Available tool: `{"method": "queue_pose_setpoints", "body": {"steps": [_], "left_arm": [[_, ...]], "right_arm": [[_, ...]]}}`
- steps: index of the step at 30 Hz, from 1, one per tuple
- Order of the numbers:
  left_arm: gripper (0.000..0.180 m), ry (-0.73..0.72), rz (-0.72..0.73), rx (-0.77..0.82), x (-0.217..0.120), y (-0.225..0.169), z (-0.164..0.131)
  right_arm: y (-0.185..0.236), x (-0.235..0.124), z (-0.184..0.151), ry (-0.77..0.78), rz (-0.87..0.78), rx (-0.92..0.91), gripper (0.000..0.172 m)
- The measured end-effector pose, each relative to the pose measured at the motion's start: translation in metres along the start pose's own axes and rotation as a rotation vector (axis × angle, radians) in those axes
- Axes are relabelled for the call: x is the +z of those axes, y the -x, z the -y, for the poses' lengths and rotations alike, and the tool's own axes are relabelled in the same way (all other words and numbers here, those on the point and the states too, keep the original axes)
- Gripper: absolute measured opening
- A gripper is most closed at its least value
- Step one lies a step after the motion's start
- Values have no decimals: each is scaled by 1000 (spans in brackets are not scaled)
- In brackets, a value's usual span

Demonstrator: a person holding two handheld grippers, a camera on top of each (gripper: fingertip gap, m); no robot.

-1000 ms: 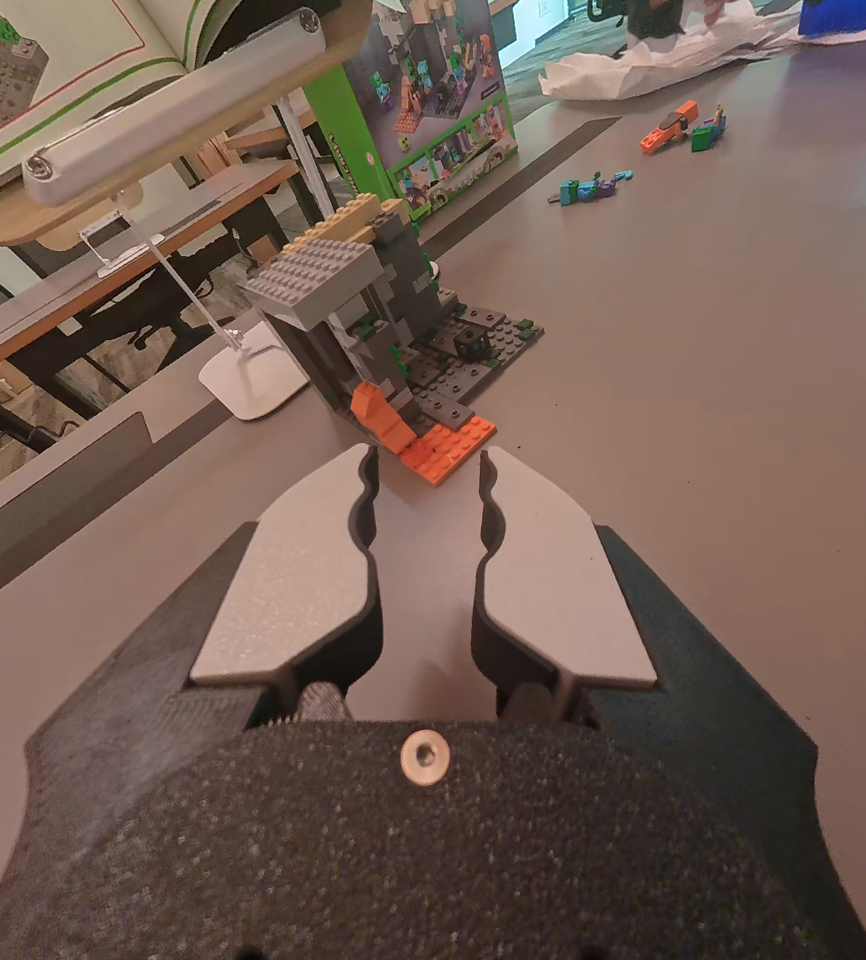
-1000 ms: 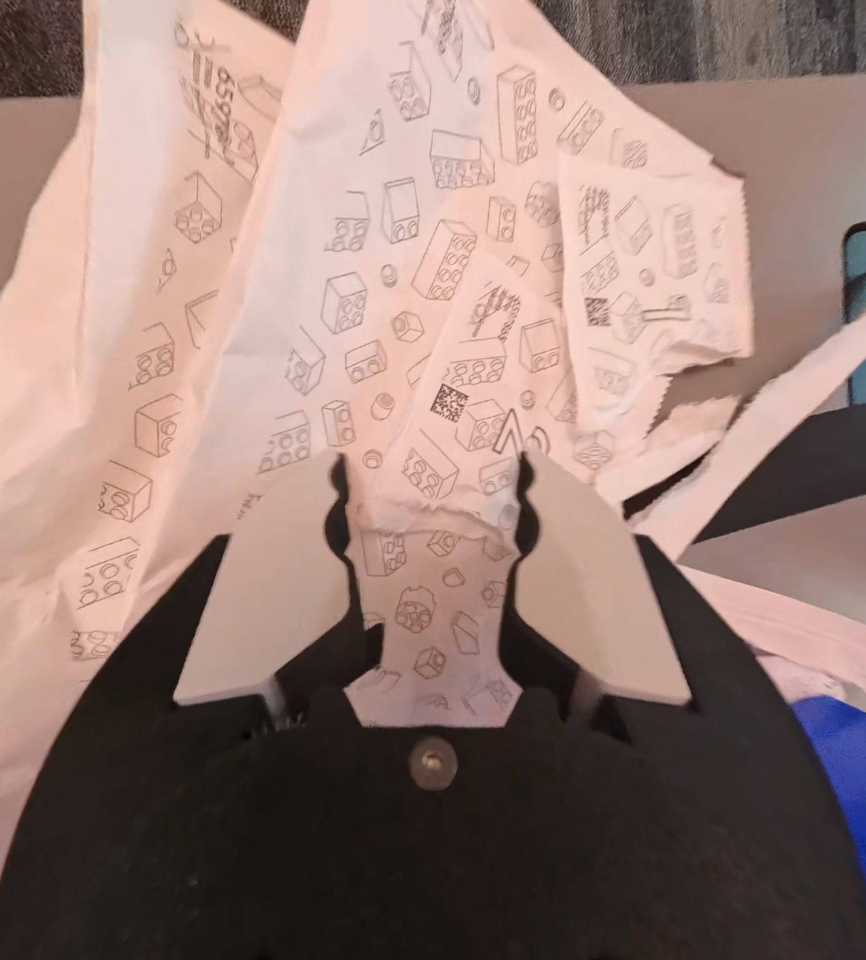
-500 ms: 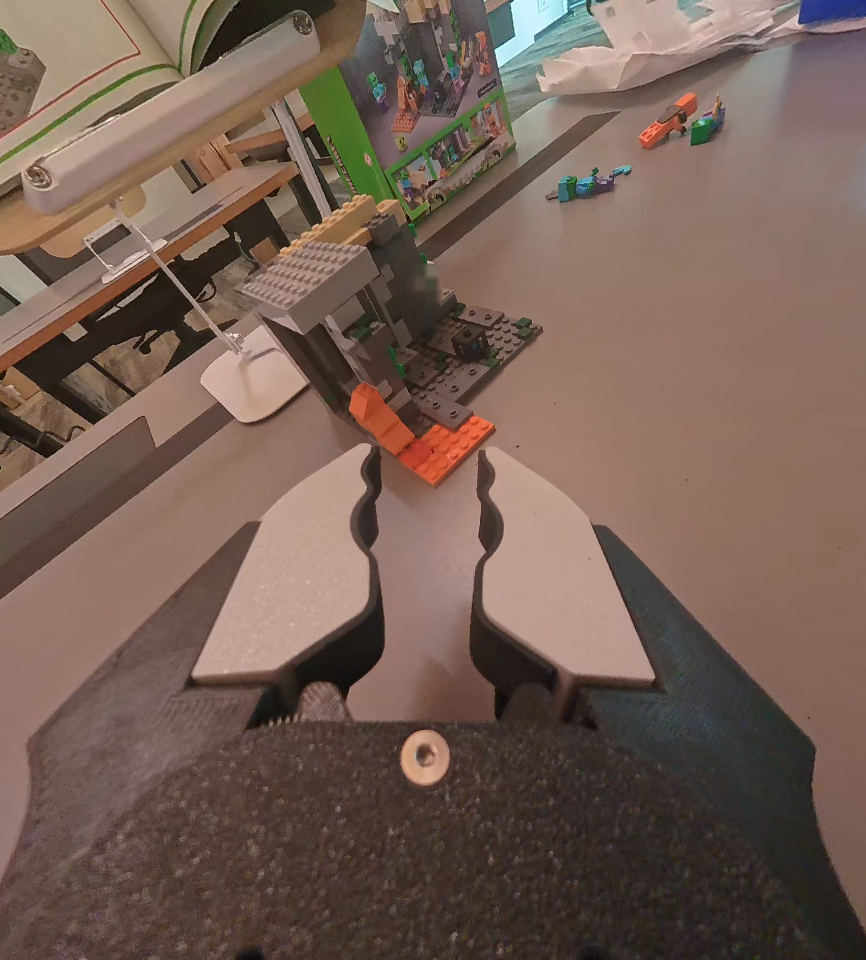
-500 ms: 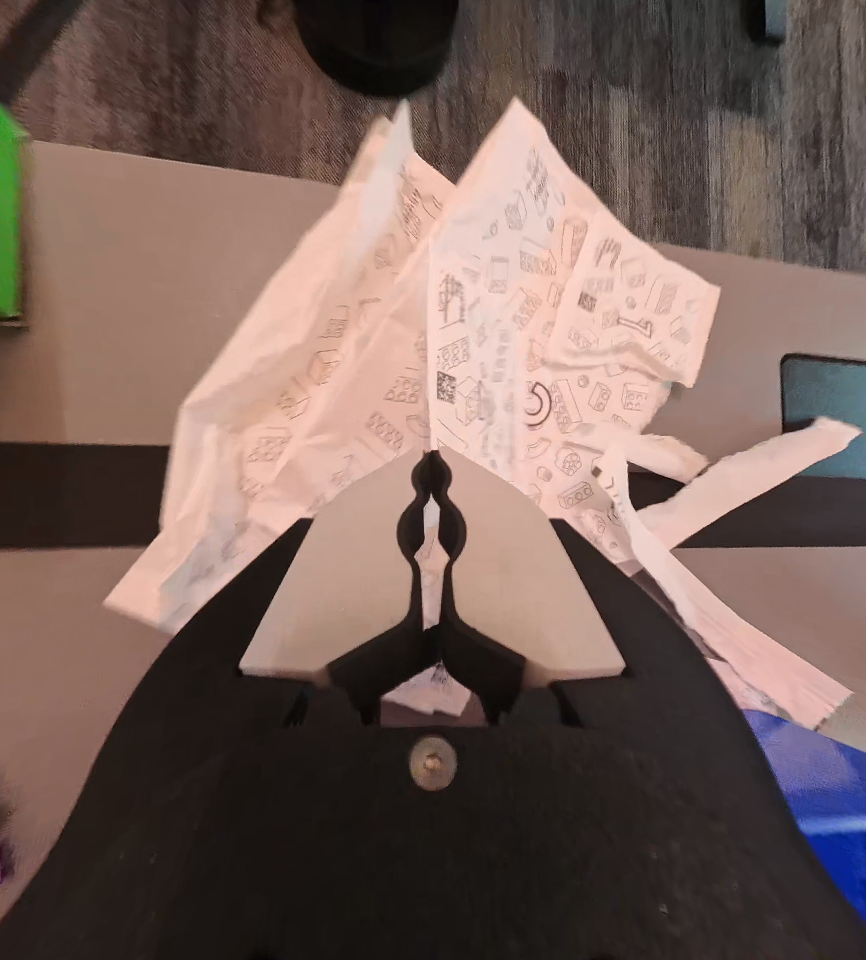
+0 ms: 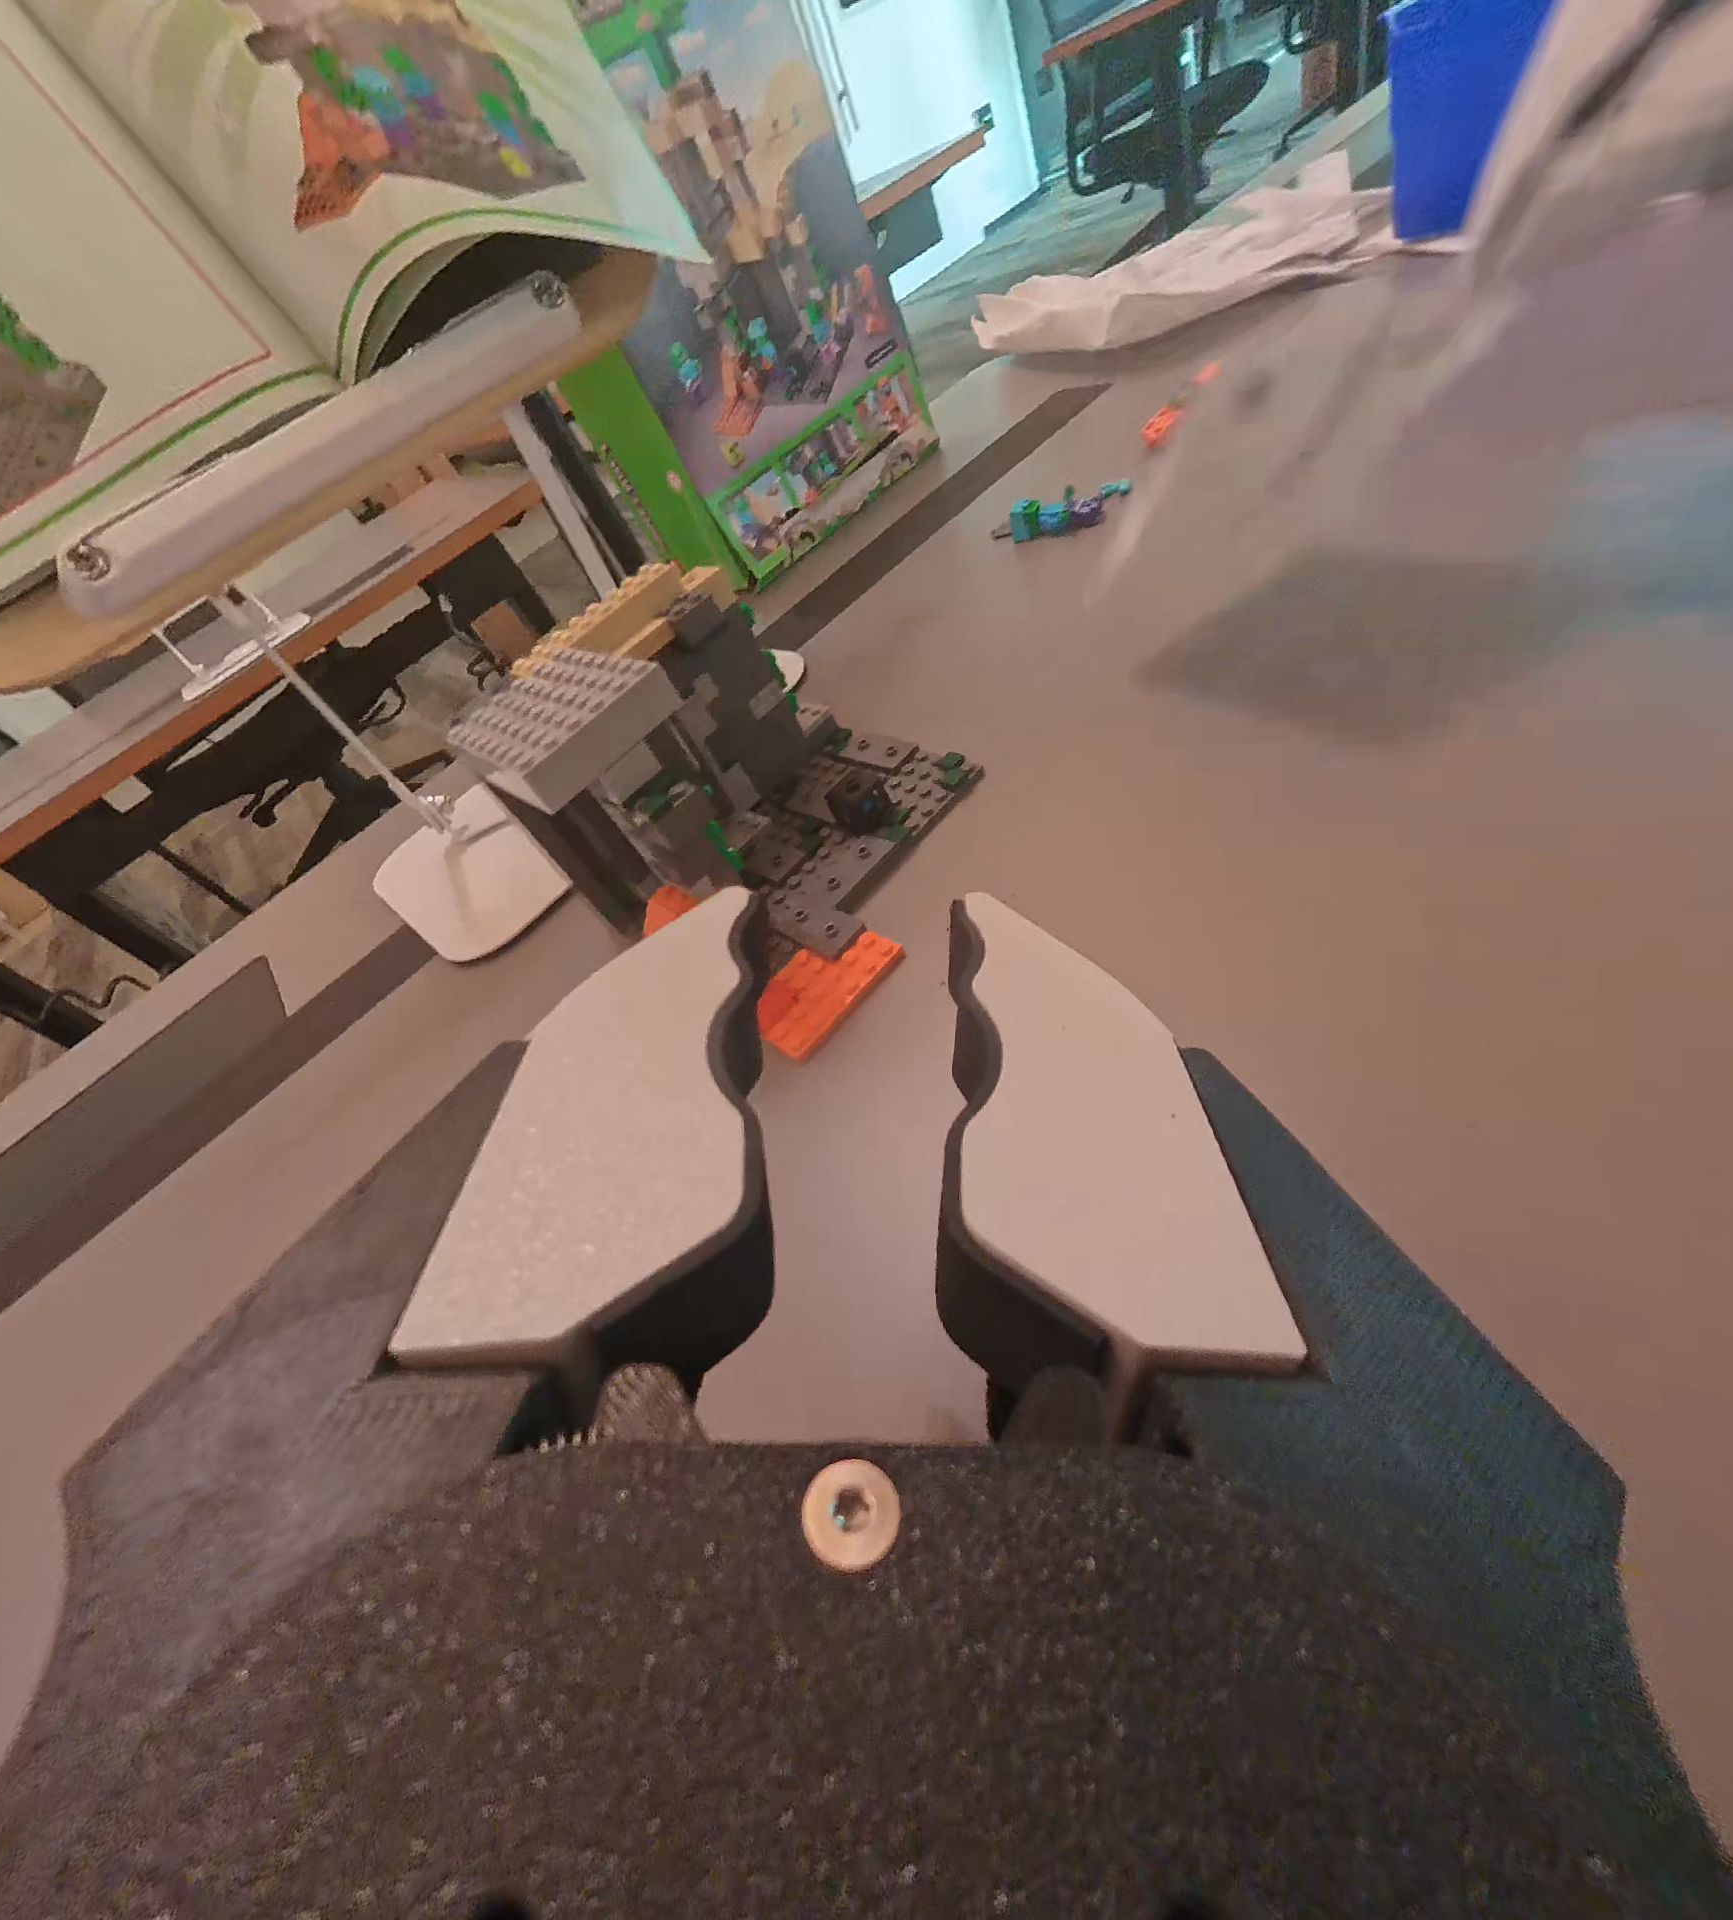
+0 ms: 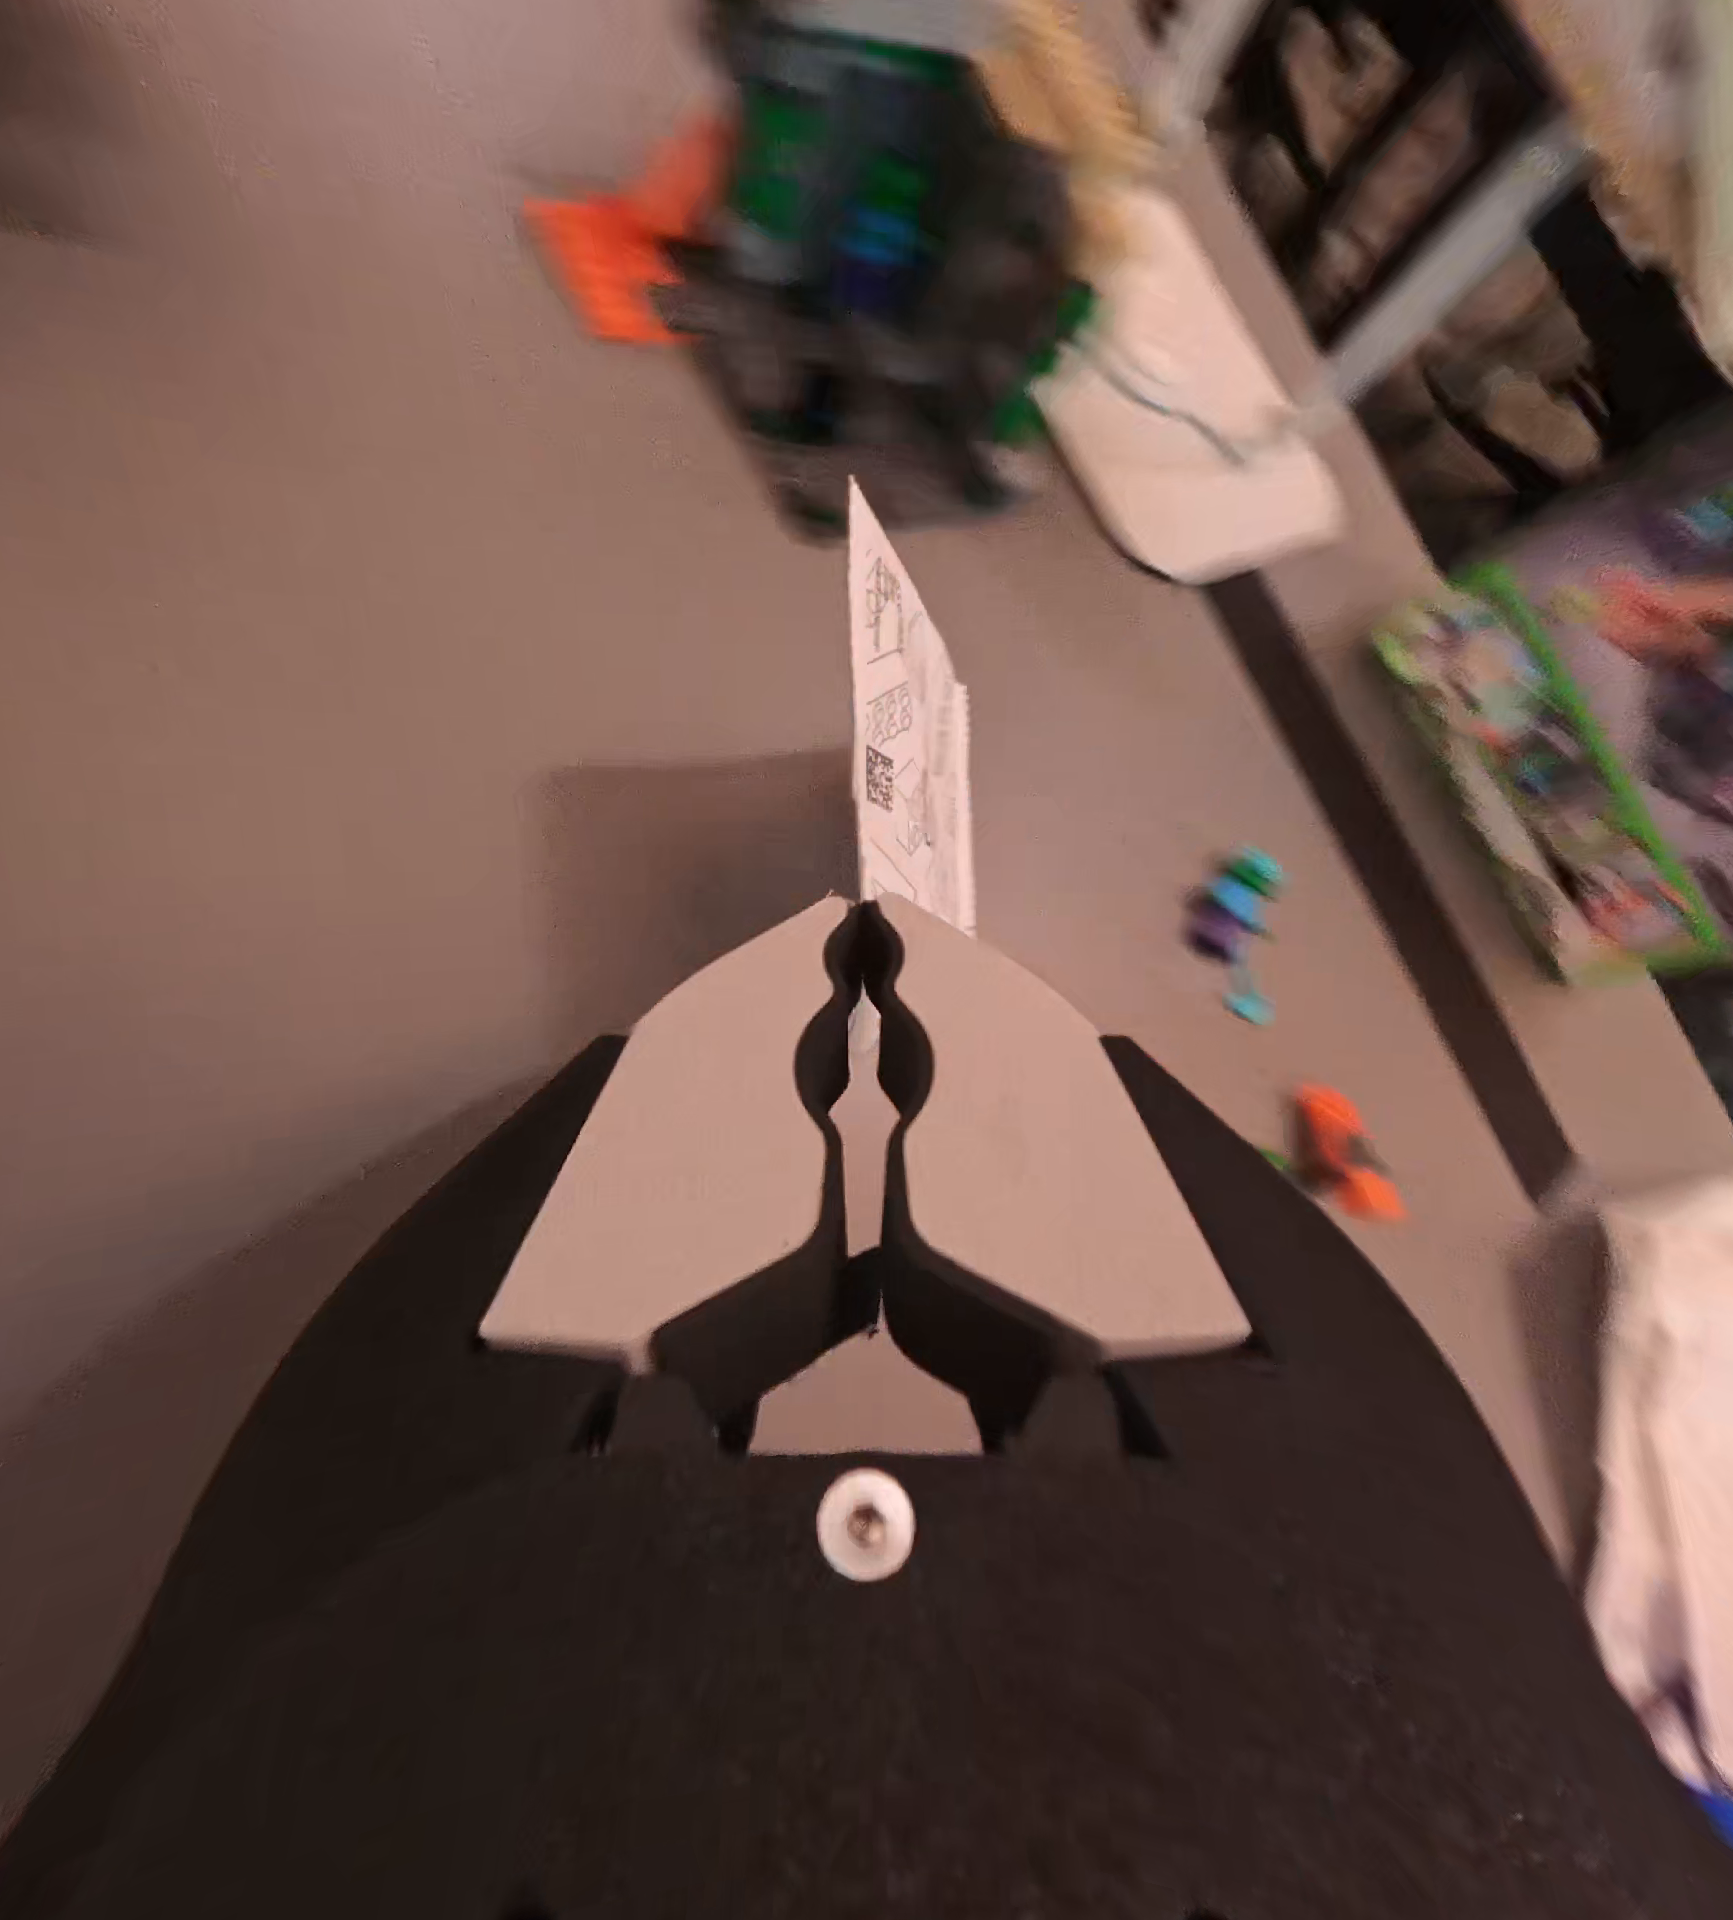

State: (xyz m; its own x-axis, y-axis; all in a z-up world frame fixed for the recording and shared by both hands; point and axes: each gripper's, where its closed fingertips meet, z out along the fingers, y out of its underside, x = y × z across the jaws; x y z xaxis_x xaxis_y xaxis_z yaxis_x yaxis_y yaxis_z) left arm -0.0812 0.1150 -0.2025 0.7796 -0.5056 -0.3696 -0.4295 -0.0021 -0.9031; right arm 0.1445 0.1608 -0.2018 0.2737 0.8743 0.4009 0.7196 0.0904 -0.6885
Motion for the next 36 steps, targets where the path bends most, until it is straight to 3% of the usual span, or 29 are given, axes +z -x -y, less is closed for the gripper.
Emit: {"method": "queue_pose_setpoints", "body": {"steps": [3, 6, 10, 16, 19, 22, 27, 30, 33, 36], "left_arm": [[32, -20, -20, 8, -2, -7, 6], [30, -30, -57, 14, -3, -15, 10], [25, -60, -101, 22, -9, -26, 21], [25, -59, -120, 59, -10, -36, 23], [25, -57, -125, 56, -9, -37, 23], [25, -50, -127, 54, -8, -37, 20], [25, -26, -127, 59, -5, -37, 13], [25, -8, -123, 57, -3, -36, 7], [25, 6, -121, 52, -1, -34, 2], [25, 11, -127, 43, 1, -33, -1]], "right_arm": [[95, 10, 19, -55, 87, -142, 0], [146, 14, 30, -100, 125, -226, 0], [170, 13, 35, -135, 189, -206, 0], [165, -4, 54, -238, 328, 55, 28], [123, -17, 65, -337, 303, 266, 34], [43, -22, 45, -334, 129, 403, 38], [-140, -30, -45, -112, -343, 503, 29], [-229, -29, -106, 51, -513, 570, 29], [-285, -18, -161, 250, -582, 533, 29], [-312, 3, -202, 422, -547, 418, 31]]}}
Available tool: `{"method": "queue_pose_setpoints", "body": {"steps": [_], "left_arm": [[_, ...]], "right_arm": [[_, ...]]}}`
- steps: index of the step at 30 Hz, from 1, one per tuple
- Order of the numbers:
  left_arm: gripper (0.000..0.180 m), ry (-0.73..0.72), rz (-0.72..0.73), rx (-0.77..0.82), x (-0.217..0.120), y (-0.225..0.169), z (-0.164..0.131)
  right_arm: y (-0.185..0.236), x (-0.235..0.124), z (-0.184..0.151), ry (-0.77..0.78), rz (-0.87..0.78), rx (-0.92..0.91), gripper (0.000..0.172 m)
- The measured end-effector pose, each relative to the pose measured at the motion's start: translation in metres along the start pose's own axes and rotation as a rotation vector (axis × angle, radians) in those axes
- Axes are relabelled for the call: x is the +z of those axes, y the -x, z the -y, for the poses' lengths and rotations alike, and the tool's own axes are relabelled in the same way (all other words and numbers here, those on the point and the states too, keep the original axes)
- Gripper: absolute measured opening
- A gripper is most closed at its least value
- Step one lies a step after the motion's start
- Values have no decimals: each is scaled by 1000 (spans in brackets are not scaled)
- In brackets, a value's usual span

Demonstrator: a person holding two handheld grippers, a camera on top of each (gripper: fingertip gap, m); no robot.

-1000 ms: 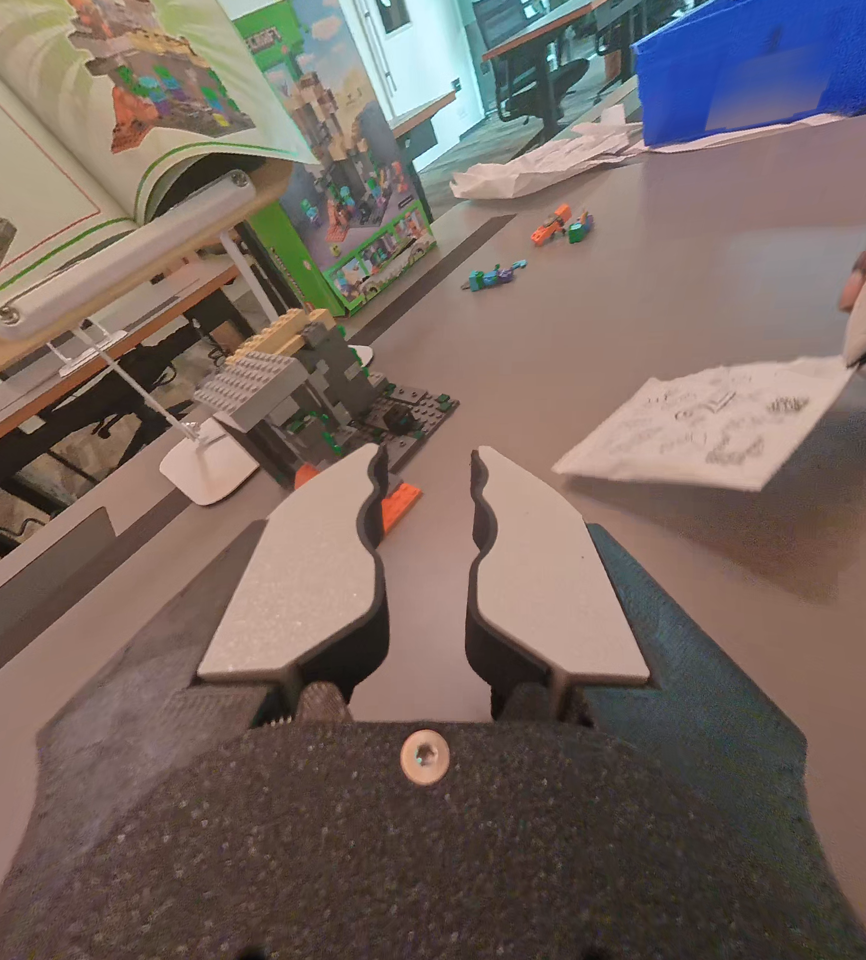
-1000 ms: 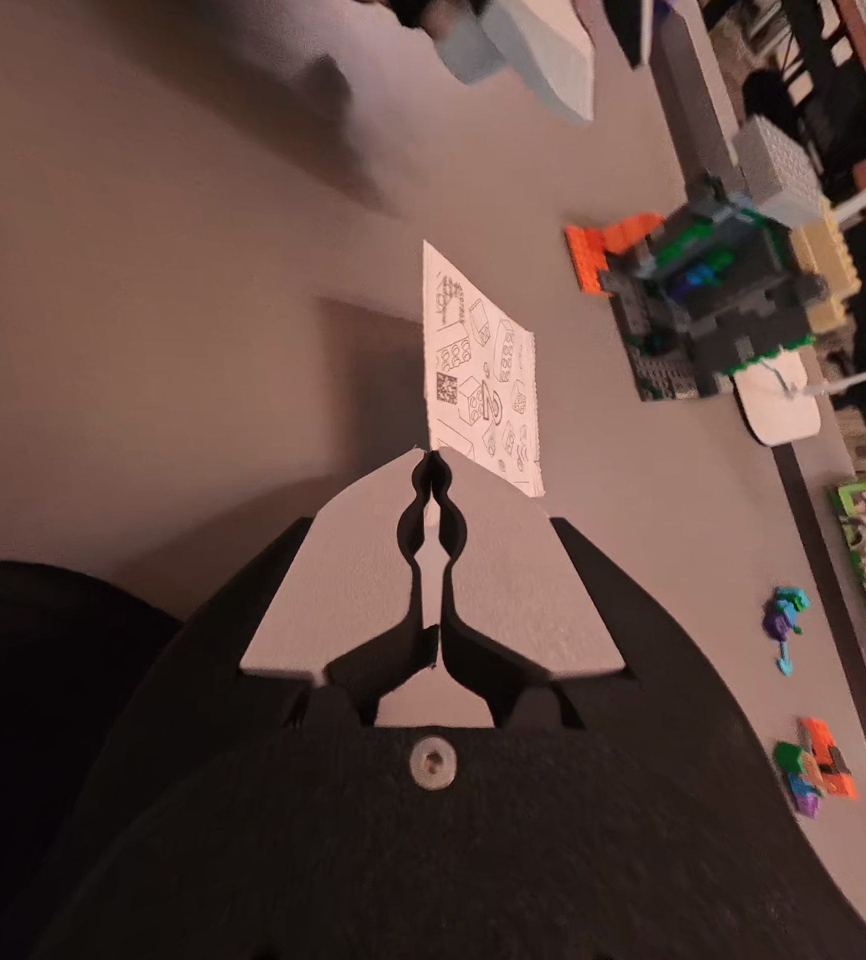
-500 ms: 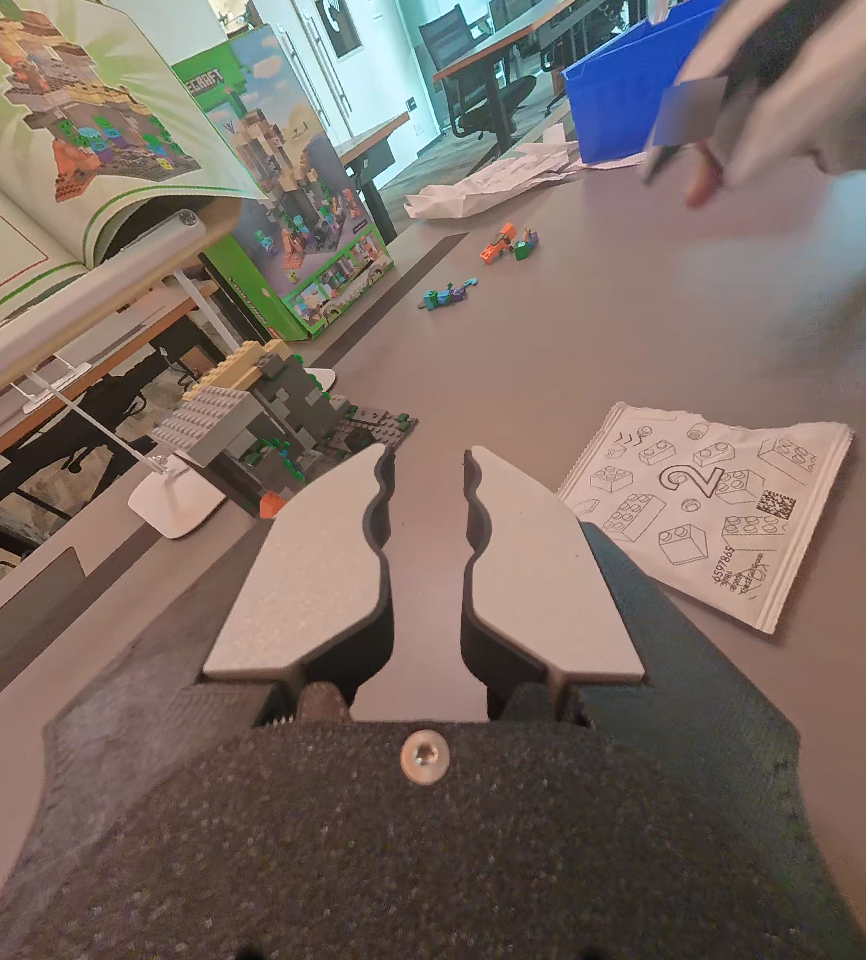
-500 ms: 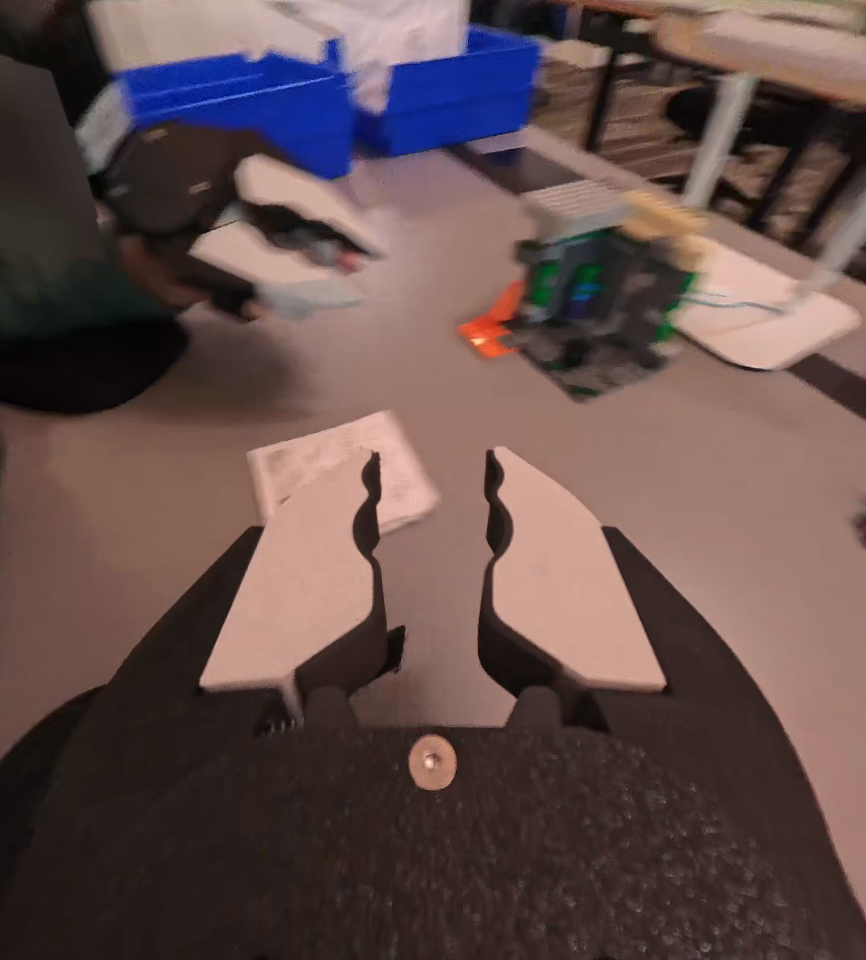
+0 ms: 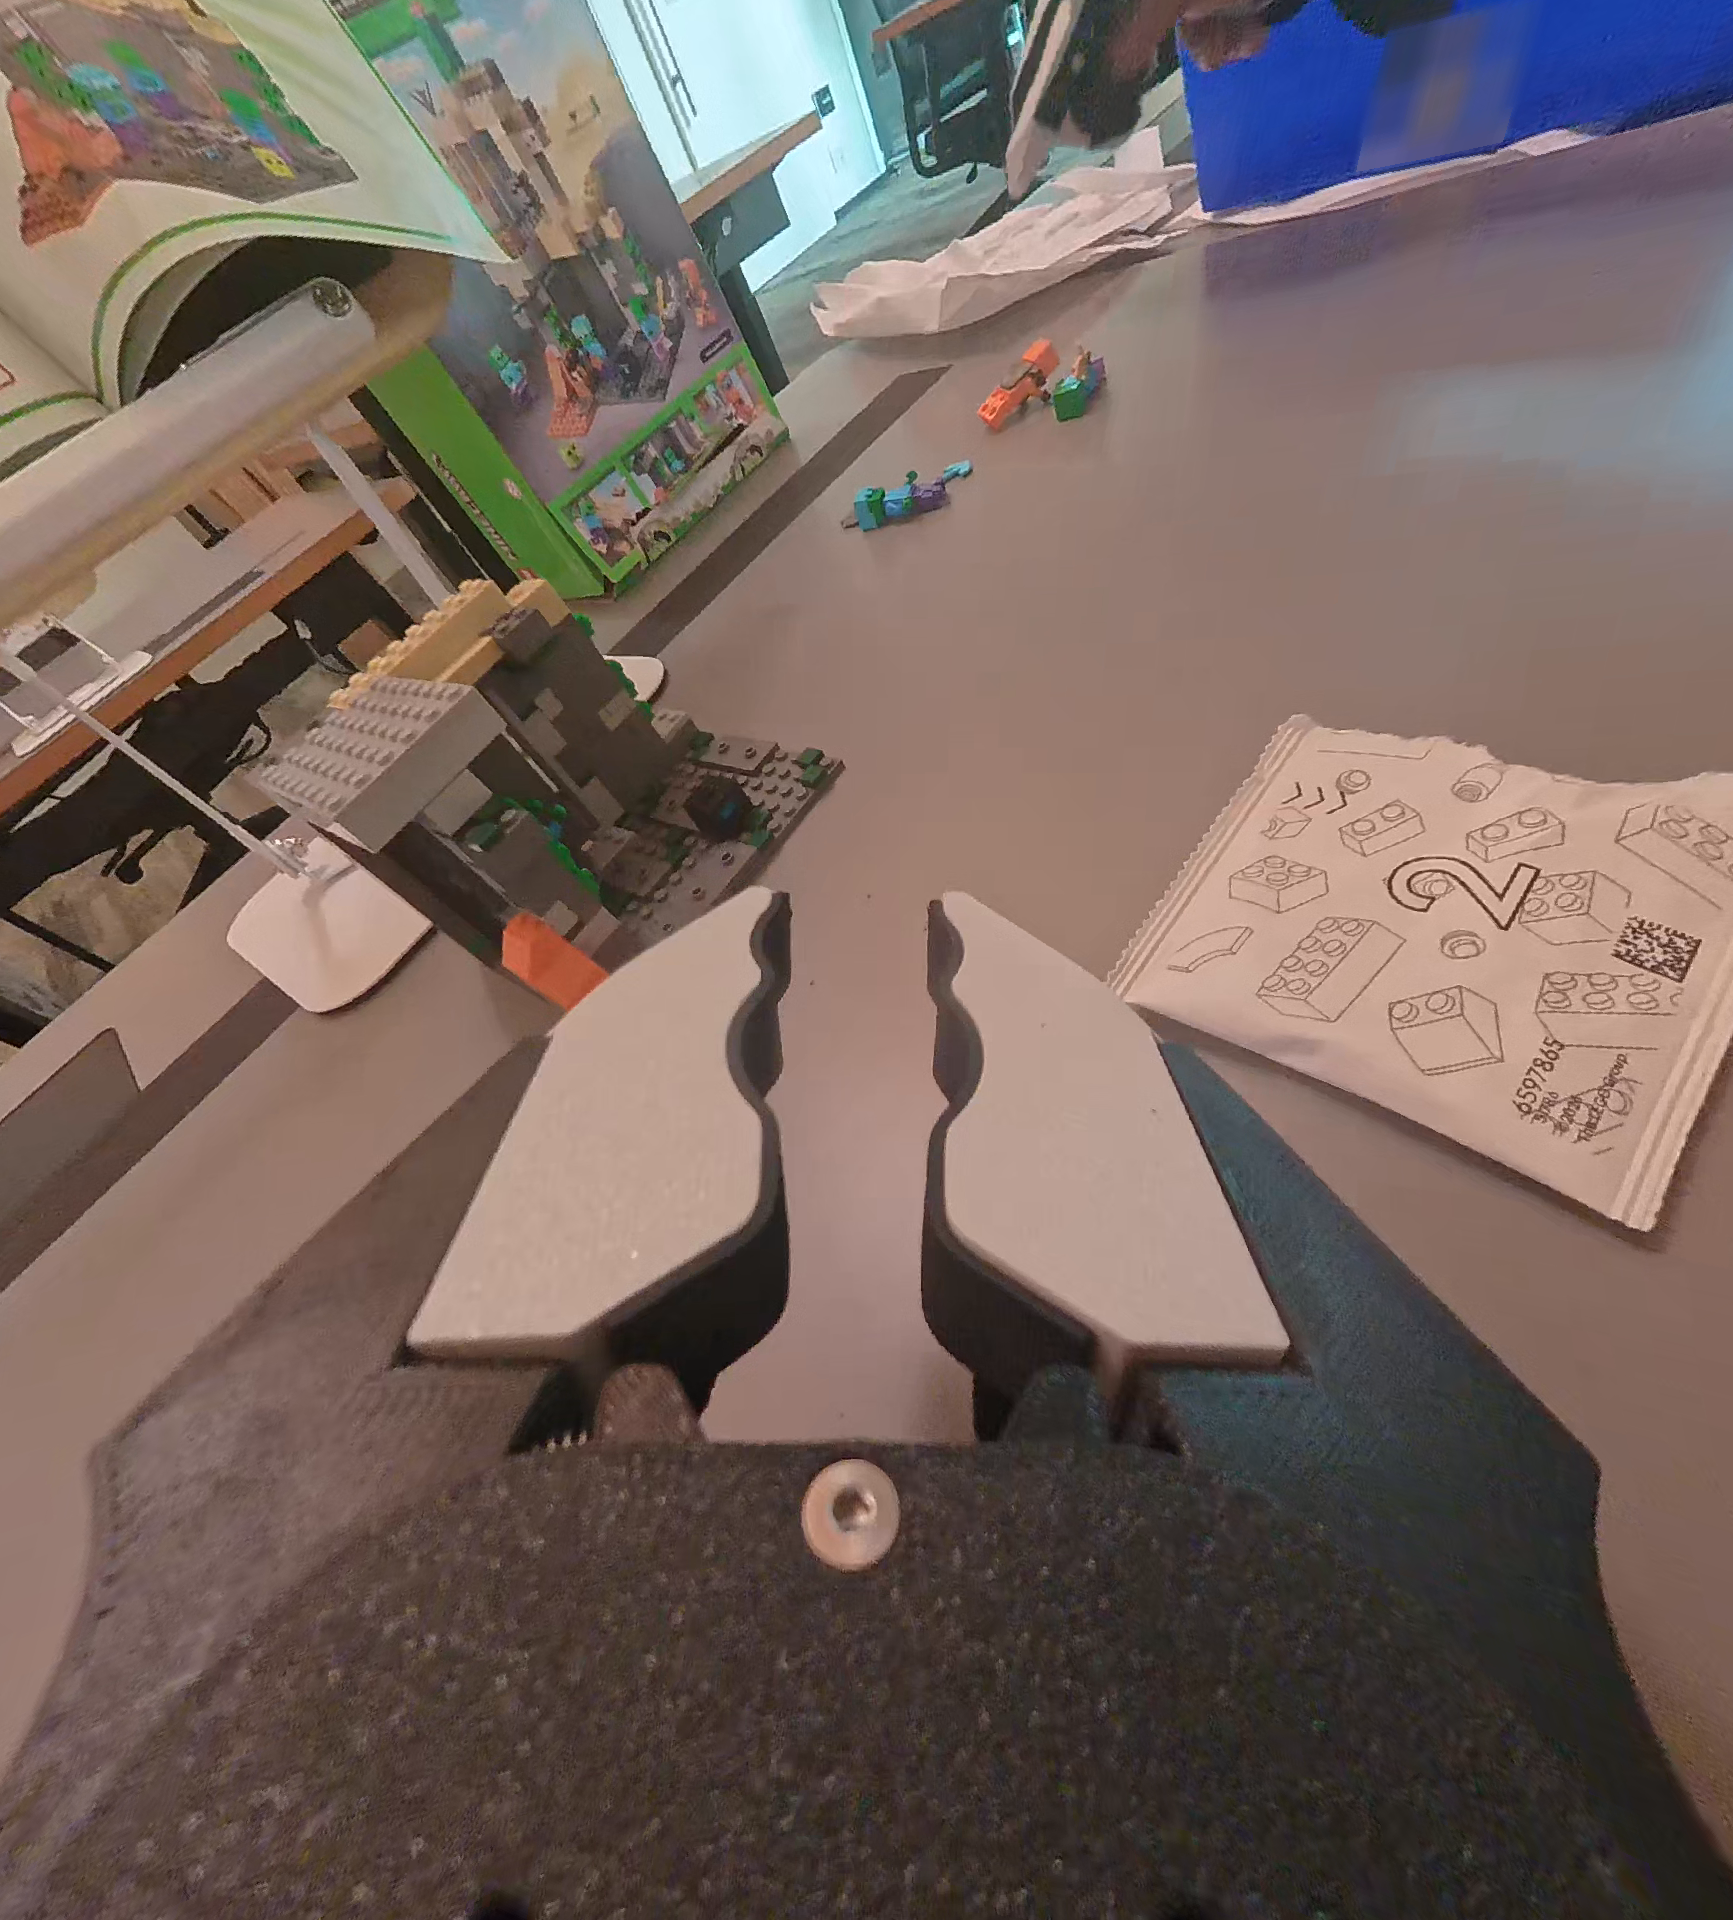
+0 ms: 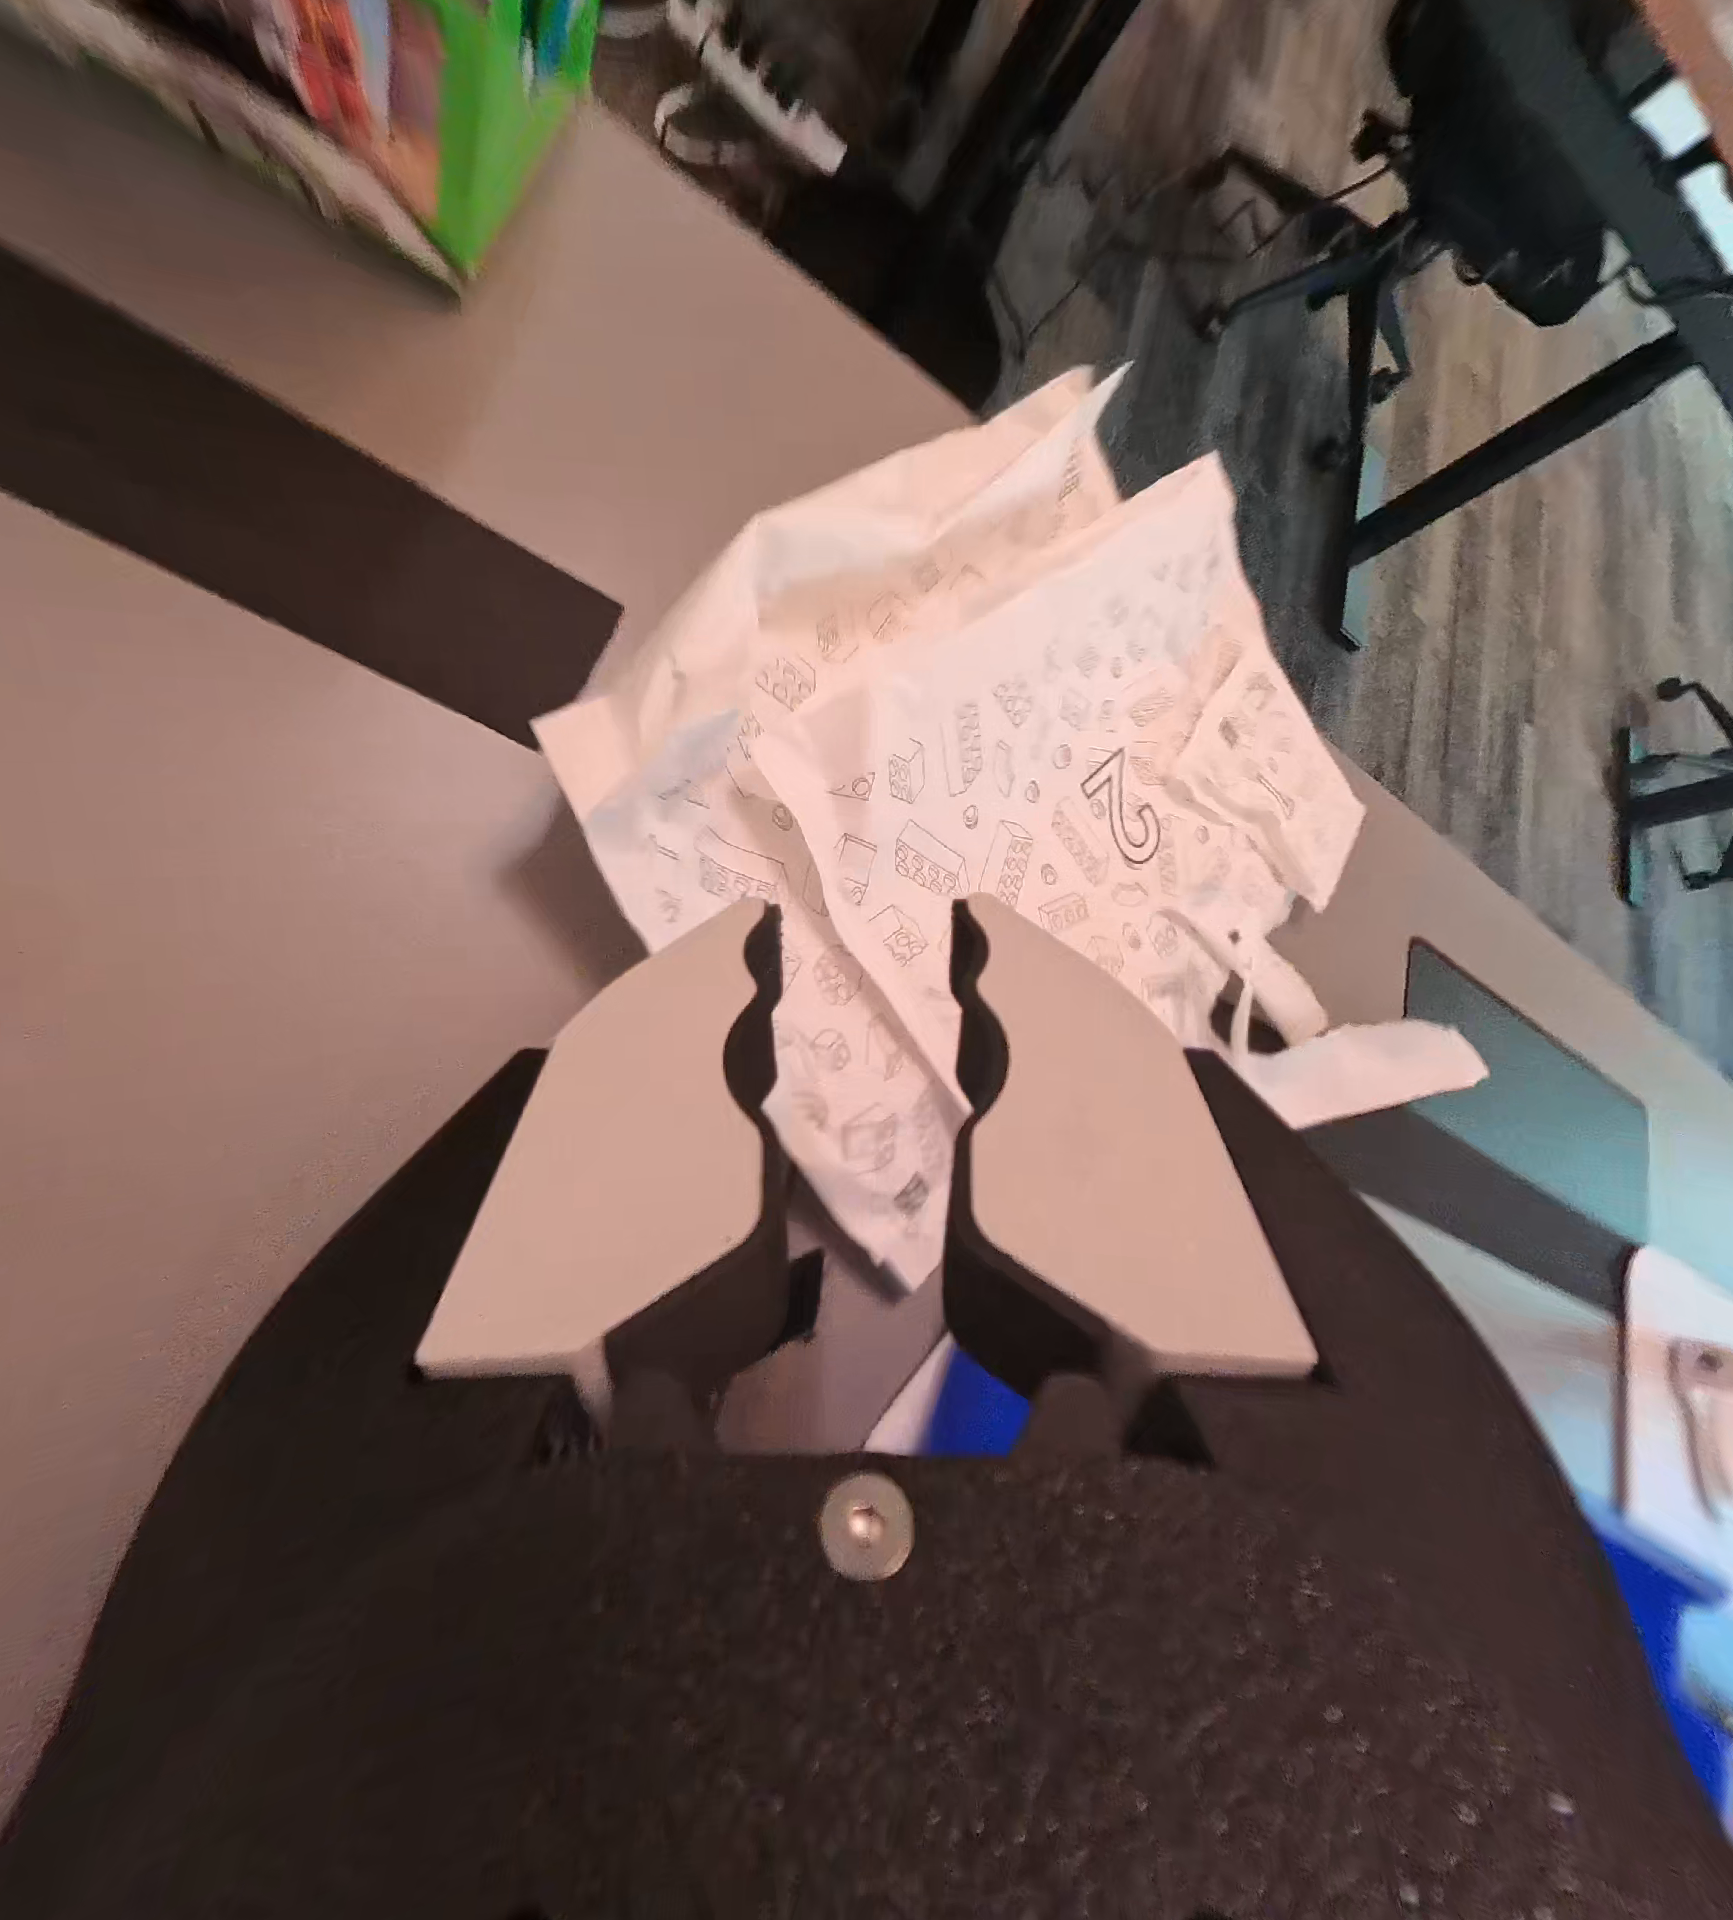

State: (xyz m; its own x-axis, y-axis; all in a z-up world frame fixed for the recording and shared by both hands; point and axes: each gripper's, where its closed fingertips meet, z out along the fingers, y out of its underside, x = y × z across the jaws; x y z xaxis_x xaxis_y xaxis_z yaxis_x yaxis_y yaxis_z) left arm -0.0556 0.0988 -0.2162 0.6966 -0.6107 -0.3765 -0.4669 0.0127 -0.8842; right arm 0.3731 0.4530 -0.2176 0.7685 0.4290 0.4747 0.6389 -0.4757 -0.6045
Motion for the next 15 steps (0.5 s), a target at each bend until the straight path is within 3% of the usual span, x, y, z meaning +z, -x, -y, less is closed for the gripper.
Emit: {"method": "queue_pose_setpoints", "body": {"steps": [8, 13, 15], "left_arm": [[25, 24, -32, -8, 7, -5, -8], [24, 25, -34, -14, 7, -4, -9], [24, 25, -35, -18, 7, -3, -9]], "right_arm": [[6, 69, -15, 161, 62, -214, 35], [2, 80, -12, 165, 27, -266, 5], [5, 75, -8, 146, 44, -281, 1]]}}
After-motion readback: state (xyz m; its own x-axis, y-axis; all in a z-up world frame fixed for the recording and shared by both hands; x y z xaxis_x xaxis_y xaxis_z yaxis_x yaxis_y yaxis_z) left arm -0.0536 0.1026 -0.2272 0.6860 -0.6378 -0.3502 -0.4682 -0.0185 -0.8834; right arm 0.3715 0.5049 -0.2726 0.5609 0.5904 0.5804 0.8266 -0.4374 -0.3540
